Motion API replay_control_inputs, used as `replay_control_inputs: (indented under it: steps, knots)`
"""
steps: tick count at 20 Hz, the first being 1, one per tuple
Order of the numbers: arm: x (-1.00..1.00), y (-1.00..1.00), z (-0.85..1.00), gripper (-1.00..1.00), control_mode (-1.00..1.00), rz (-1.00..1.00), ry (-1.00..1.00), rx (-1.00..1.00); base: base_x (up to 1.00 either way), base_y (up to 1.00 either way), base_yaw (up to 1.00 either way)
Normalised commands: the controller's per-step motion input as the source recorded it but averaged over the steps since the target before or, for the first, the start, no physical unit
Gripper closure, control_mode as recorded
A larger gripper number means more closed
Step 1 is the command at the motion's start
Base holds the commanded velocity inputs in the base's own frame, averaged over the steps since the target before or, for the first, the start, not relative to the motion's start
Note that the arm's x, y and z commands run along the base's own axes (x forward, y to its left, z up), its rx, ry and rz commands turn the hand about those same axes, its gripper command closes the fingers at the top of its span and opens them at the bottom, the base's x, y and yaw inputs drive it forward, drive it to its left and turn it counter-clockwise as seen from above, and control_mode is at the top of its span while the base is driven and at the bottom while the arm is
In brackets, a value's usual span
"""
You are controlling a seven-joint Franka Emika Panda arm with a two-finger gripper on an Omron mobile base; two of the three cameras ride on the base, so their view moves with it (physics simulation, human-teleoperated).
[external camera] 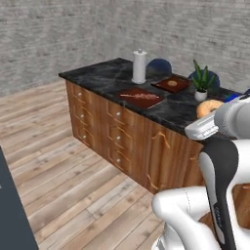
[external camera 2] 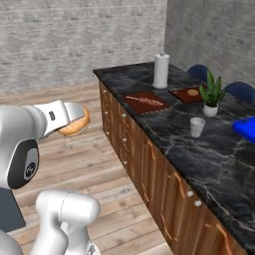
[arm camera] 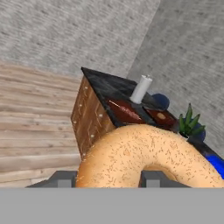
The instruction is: Take the donut and cupcake from the fridge and place them on the empty tray on the dining counter.
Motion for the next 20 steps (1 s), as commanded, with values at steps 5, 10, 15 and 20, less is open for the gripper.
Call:
replay_control_inputs:
  steps: [5,10,15,20]
  knots:
    - [0.00,0.00,0.00,1.00,1.00,0.00,0.00,0.00,-0.41,-0.04,-0.23]
    - [0.00,0.00,0.00,1.00,1.00,0.00,0.00,0.00,-0.89,-0.38,-0.17]
    - [0.00,0.00,0.00,1.00,1.00,0.00,0.00,0.00,-1.00,-0.46,-0.13]
    - [0.00,0.00,0.00,1.00,1.00,0.00,0.00,0.00,-0.92,-0.51,-0.15]
